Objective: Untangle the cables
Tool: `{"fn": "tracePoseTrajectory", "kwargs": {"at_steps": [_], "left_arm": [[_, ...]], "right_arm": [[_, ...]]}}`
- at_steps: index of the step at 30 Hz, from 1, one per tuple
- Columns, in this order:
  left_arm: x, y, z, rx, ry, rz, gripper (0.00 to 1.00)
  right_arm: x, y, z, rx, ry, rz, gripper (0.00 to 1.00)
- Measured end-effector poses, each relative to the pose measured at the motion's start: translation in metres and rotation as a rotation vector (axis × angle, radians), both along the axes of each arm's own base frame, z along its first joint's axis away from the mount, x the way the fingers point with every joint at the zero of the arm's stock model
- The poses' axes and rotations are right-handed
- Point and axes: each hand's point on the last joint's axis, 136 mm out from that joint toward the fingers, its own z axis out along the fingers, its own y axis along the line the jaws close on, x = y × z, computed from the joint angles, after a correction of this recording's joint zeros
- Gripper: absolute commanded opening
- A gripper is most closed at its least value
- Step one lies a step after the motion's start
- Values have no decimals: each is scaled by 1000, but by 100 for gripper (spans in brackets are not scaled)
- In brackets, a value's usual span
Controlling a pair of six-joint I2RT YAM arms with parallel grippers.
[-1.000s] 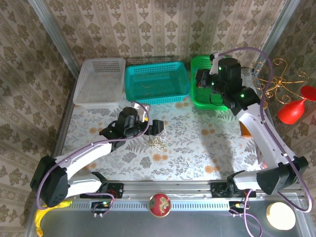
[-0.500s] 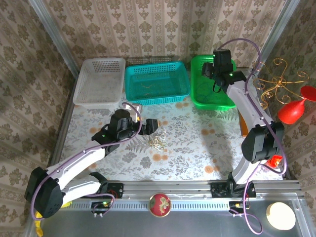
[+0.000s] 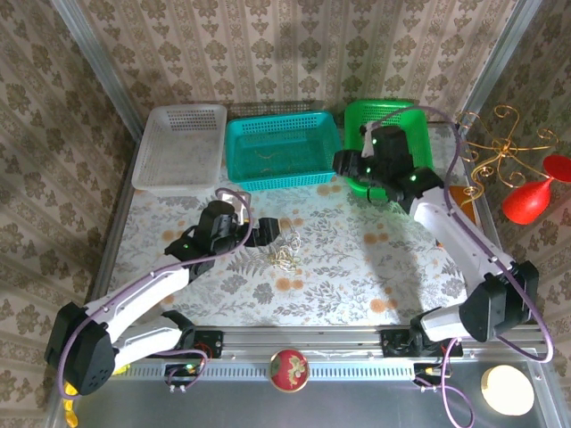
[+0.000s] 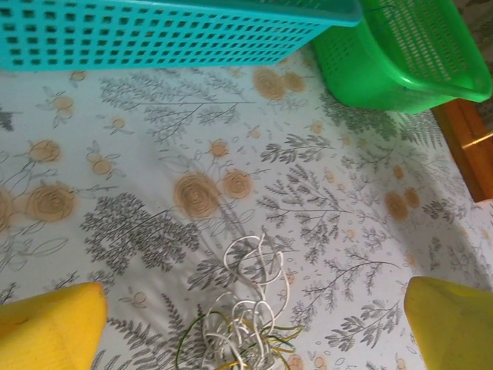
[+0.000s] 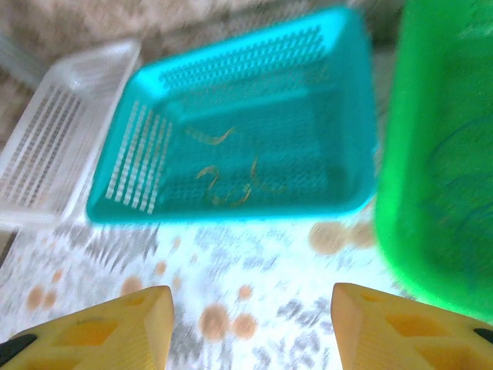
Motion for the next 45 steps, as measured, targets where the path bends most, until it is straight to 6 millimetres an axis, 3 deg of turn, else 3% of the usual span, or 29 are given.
{"fn": "tracePoseTrajectory", "kwargs": {"at_steps": [4,8,14,23,32,36,41,45], "left_arm": [[1,9,-14,7,51,40,87],[-4,16,-30,17,112,66,82],[-8,15,-52,29,189,79,78],[-22,-9,-101,131,301,14,68],[-13,-31,-111,155,301,-3,52],[-9,-34,-115,163,301,-1,35],[-7,-34,-116,173,297,8,4],[-4,-33,-111,178,284,13,0]], "right_arm": [[-38,32,-49,33,95,98,57],[-75,52,-99,45,189,163,57],[-111,66,-143,61,259,204,56],[-125,74,-162,81,268,224,56],[-136,69,-168,81,265,233,55],[-136,68,-164,86,252,233,56],[-137,67,-157,96,230,237,56],[-137,67,-149,104,207,240,56]]}}
